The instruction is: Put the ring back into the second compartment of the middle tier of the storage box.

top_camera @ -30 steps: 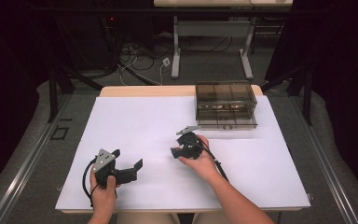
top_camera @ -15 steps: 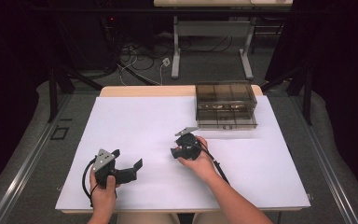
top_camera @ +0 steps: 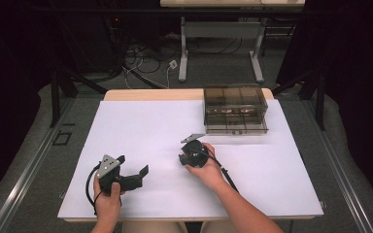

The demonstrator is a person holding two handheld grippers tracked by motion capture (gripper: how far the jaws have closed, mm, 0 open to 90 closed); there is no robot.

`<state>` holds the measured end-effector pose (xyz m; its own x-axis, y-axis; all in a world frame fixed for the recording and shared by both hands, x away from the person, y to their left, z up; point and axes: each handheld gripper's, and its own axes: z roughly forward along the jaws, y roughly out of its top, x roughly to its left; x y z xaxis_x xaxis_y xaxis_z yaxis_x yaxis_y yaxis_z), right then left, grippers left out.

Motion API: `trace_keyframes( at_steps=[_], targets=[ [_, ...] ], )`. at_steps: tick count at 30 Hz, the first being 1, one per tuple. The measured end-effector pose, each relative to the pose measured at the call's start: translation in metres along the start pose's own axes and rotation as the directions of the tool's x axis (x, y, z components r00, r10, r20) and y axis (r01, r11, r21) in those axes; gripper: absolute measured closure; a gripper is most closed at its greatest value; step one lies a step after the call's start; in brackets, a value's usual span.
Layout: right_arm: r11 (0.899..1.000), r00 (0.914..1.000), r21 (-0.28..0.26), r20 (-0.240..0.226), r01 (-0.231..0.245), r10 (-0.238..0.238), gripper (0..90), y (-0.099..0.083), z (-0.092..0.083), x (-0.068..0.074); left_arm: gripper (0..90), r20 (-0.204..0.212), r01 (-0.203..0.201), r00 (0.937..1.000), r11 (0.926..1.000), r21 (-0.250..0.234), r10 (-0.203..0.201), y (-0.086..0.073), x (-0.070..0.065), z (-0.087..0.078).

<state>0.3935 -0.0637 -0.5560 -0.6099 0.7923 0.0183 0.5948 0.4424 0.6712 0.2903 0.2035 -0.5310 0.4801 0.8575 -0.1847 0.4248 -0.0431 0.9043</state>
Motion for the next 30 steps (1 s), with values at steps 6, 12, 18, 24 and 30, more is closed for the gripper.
trace_keyframes(
  at_steps=[6, 12, 18, 24, 30],
  targets=[
    [1.000, 0.9998, -0.002, 0.004, 0.018, -0.018, 66.2, 0.0002, 0.0001, 0.0005, 1.0, 0.001, -0.001, 1.0000, 1.0000, 0.003, 0.001, 0.0000, 0.0001, 0.0003],
    [1.000, 0.9998, -0.004, 0.000, 0.019, -0.019, 66.7, 0.0004, -0.0001, 0.0005, 1.0, 0.001, -0.001, 1.0000, 1.0000, 0.005, 0.001, -0.0001, 0.0002, 0.0006],
    [1.000, 1.0000, -0.021, -0.001, 0.001, -0.001, 67.0, -0.0001, -0.0008, 0.0015, 1.0, 0.002, 0.000, 1.0000, 1.0000, 0.006, 0.000, -0.0001, 0.0003, 0.0008],
    [1.000, 1.0000, -0.011, 0.000, 0.000, 0.000, 67.0, 0.0001, -0.0047, 0.0002, 1.0, 0.002, 0.000, 1.0000, 1.0000, 0.008, 0.000, -0.0002, 0.0003, 0.0010],
    [0.999, 0.9999, -0.044, -0.001, -0.012, 0.012, 67.0, 0.0009, -0.0071, -0.0017, 1.0, 0.002, -0.001, 1.0000, 1.0000, 0.008, 0.001, -0.0002, 0.0003, 0.0011]
  ],
)
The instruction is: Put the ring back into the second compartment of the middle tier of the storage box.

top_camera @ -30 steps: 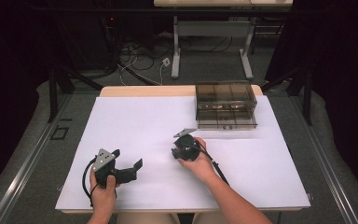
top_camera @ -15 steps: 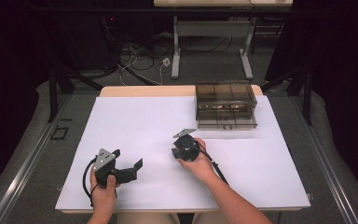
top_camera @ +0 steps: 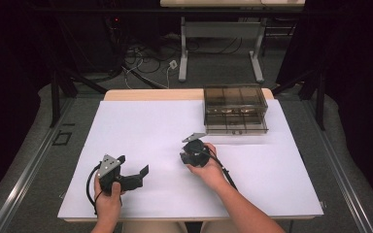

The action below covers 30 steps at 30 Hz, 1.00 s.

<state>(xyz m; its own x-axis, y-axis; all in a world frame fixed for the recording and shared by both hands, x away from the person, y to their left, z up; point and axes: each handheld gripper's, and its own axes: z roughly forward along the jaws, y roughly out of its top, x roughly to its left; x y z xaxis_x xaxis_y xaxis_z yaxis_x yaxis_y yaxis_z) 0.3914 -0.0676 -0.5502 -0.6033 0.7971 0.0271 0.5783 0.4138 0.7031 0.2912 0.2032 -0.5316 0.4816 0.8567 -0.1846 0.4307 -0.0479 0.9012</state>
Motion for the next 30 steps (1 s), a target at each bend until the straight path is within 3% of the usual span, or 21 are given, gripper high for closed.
trace_keyframes(
  at_steps=[16, 30],
  targets=[
    [0.999, 0.9997, -0.034, 0.004, -0.025, 0.025, 67.0, 0.003, -0.014, -0.008, 1.0, -0.001, 0.000, 1.0000, 1.0000, -0.002, 0.000, 0.000, 0.000, 0.000],
    [0.998, 0.9988, -0.053, 0.018, -0.045, 0.046, 67.0, 0.005, -0.032, -0.022, 1.1, -0.003, 0.000, 1.0000, 1.0000, 0.001, 0.000, 0.000, 0.000, 0.001]
  ],
)
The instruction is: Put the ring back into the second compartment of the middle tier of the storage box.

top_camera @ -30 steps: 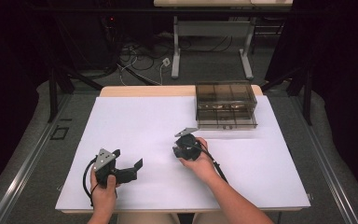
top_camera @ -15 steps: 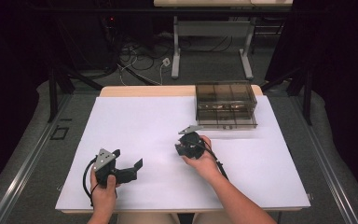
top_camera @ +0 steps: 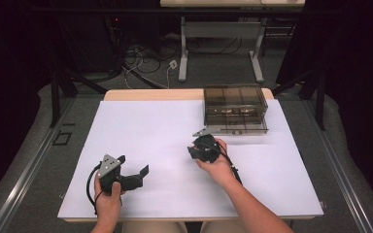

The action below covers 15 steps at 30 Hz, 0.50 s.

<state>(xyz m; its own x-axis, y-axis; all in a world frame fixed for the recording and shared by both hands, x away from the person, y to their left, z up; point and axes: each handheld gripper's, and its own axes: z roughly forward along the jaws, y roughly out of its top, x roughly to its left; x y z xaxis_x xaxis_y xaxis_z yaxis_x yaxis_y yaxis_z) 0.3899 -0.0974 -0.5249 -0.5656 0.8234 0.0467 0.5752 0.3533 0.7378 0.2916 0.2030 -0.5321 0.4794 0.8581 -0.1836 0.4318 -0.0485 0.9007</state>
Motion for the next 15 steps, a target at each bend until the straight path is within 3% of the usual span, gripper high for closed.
trace_keyframes(
  at_steps=[15],
  targets=[
    [0.999, 0.9994, -0.033, 0.025, -0.024, 0.025, 67.0, -0.001, -0.014, -0.016, 1.1, -0.002, 0.000, 1.0000, 1.0000, 0.002, 0.000, 0.000, 0.000, 0.001]
  ],
)
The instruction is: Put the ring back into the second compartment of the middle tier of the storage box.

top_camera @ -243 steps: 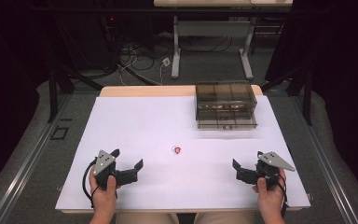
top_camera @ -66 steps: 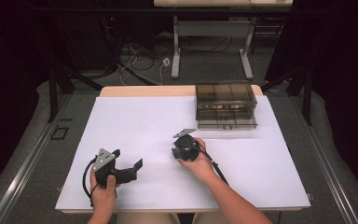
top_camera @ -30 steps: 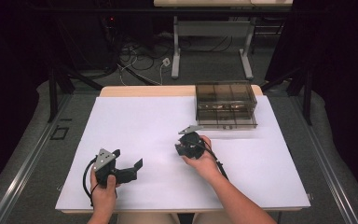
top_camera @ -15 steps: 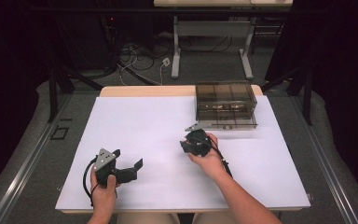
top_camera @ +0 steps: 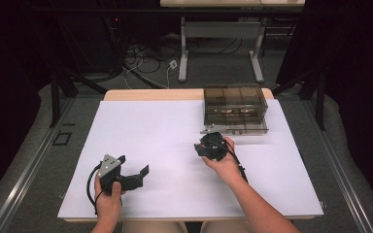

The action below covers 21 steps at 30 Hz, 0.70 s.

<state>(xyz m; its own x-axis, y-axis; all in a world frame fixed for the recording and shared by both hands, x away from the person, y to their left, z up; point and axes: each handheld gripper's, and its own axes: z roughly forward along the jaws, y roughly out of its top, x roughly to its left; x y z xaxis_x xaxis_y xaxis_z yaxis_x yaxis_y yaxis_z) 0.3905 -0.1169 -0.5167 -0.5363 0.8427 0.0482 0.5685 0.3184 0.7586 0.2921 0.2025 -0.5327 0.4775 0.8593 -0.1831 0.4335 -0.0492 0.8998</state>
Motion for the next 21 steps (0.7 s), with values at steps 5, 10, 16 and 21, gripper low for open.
trace_keyframes(
  at_steps=[5, 10, 16, 21],
  targets=[
    [1.000, 0.9999, 0.002, 0.010, -0.012, 0.012, 67.0, 0.000, -0.005, -0.006, 1.1, 0.002, 0.000, 1.0000, 1.0000, 0.003, 0.000, 0.000, 0.000, 0.000],
    [1.000, 0.9996, 0.003, 0.019, -0.022, 0.022, 66.9, 0.000, -0.008, -0.012, 1.1, 0.003, -0.001, 1.0000, 1.0000, 0.005, 0.001, 0.000, 0.000, 0.000],
    [1.000, 0.9991, -0.002, 0.035, -0.026, 0.026, 67.0, 0.000, -0.012, -0.019, 1.1, 0.004, 0.001, 1.0000, 1.0000, 0.006, -0.001, 0.000, 0.000, 0.000],
    [0.999, 0.9984, -0.008, 0.044, -0.035, 0.036, 67.0, 0.001, -0.018, -0.027, 1.2, 0.004, 0.001, 1.0000, 1.0000, 0.006, -0.001, 0.000, 0.000, 0.000]
  ],
)
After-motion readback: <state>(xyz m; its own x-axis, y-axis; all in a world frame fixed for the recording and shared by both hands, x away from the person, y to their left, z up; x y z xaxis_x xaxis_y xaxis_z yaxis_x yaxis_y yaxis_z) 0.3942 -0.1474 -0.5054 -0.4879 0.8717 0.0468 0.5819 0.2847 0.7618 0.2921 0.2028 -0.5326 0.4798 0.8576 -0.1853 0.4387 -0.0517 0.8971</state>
